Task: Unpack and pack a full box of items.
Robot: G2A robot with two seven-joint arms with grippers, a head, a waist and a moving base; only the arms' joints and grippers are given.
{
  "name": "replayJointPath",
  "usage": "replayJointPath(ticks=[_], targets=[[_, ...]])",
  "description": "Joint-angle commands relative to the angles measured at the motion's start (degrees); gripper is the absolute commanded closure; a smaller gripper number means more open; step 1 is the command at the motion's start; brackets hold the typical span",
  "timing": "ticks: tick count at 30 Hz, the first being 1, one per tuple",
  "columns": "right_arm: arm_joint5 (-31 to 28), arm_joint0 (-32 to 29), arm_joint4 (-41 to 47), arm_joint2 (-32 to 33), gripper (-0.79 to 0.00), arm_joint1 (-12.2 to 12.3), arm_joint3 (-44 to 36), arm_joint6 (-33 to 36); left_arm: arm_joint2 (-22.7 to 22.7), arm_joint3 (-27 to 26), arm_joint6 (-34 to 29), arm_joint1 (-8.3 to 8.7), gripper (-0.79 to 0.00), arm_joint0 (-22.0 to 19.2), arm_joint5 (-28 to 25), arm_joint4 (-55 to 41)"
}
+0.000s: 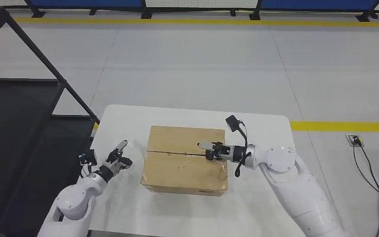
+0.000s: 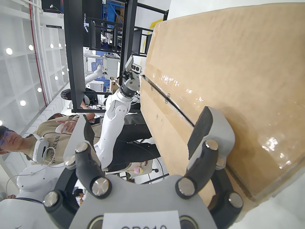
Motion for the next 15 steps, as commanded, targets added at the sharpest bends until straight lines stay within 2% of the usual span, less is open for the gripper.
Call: replayJointPath(ticks=[1, 9, 15], targets=[[0.11, -0.08, -0.13, -0.04, -0.785, 0.04, -0.09, 0.07, 1.52, 2.97, -0.48, -0.26, -0.785, -2.42, 0.44, -0.71], [0.63, -0.54, -0.88, -0.22, -0.785, 0.23, -1.02, 0.26, 7.23, 13.32, -3.3, -1.98, -0.785, -11.09, 1.41, -7.75], [0.81, -1.15, -1.22, -0.07, -0.785, 0.43, -2.0, 0.16, 9.87, 19.85, -0.59, -3.56, -0.785, -16.13, 0.29, -13.27]])
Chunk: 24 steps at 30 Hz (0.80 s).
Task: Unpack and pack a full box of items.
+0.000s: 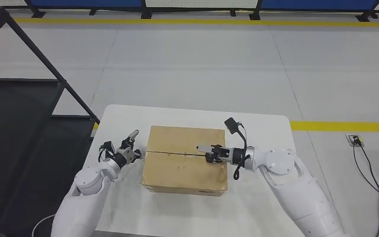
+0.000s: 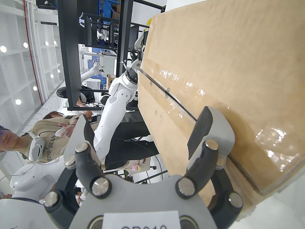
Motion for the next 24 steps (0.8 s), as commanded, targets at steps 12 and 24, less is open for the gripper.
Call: replayJointPath(ticks=[12, 24], targets=[[0.08, -0.64, -0.64, 0.18, -0.785, 0.37, -1.04, 0.45, 0.84, 4.73, 3.87, -1.8, -0.785, -2.55, -8.78, -7.26], [1.46, 0.36, -0.85, -0.71, -0.785, 0.15, 0.42, -1.87, -2.46, -4.02, 12.77, -1.64, -0.785, 4.01, -15.05, -6.15]])
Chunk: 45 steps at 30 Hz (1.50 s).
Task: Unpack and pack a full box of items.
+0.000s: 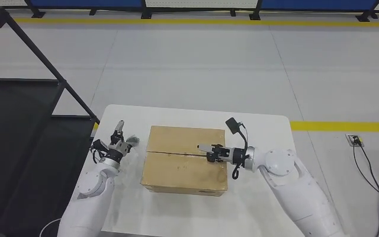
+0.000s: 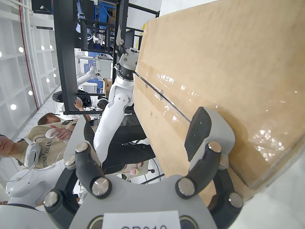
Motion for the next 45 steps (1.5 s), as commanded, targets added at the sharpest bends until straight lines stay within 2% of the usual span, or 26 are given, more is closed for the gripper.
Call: replayJointPath(ticks=[1, 17, 30, 36, 40, 45], targets=[[-0.03, 0.46, 0.21, -0.34, -0.785, -0.1, 0.65, 0.11, -0.71, -1.48, 0.28, 0.1, -0.785, 0.91, 0.02, -0.16], [-1.0, 2.45, 1.26, -2.19, -0.785, -0.73, 4.41, -0.1, -5.57, -11.9, 2.38, 0.61, -0.785, 6.81, 0.01, -0.59], [-1.72, 3.54, 1.77, -2.98, -0.785, -1.0, 6.19, 0.68, -6.19, -11.61, -0.69, 1.22, -0.785, 10.92, 5.2, 4.74], [-2.31, 4.52, 2.28, -3.59, -0.785, -1.27, 7.66, 1.21, -5.99, -8.86, -5.21, 1.44, -0.785, 9.39, 8.53, 4.69], [-2.76, 4.7, 2.36, -3.72, -0.785, -1.33, 8.09, 1.31, -4.56, -6.09, -8.11, 1.52, -0.785, 6.58, 11.4, 6.54], [-2.74, 4.26, 2.14, -3.49, -0.785, -1.23, 7.74, 1.11, -2.43, -0.63, -7.5, 0.94, -0.785, 2.19, 12.08, 6.2]])
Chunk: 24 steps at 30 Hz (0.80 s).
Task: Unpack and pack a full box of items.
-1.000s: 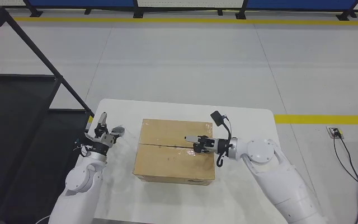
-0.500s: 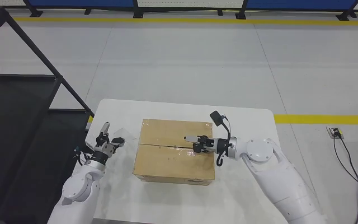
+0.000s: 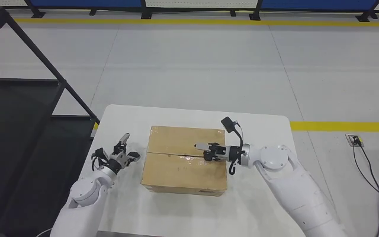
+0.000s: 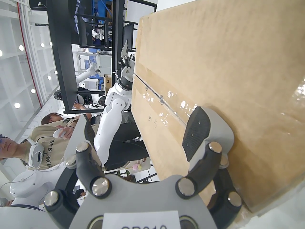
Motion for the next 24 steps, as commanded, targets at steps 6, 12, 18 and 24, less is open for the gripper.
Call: replayJointPath(ticks=[6, 12, 18, 24], targets=[[0.29, -1.02, -0.46, 0.72, -0.785, 0.3, -1.15, -0.16, 2.92, 8.29, 1.81, -1.39, -0.785, -6.41, -2.42, -3.26], [0.66, -1.41, -0.62, 0.76, -0.785, 0.37, -1.59, -0.19, 3.57, 13.11, 1.31, -2.22, -0.785, -9.98, -5.46, -6.41], [0.17, -1.74, -0.37, 1.03, -0.785, 0.4, -1.85, -0.83, 1.29, 10.24, 1.63, -1.85, -0.785, -7.64, -10.18, -7.08], [0.12, -1.29, -0.19, 0.68, -0.785, 0.26, -1.51, -0.77, -2.0, 2.24, 3.93, -1.27, -0.785, -2.09, -12.72, -7.63]])
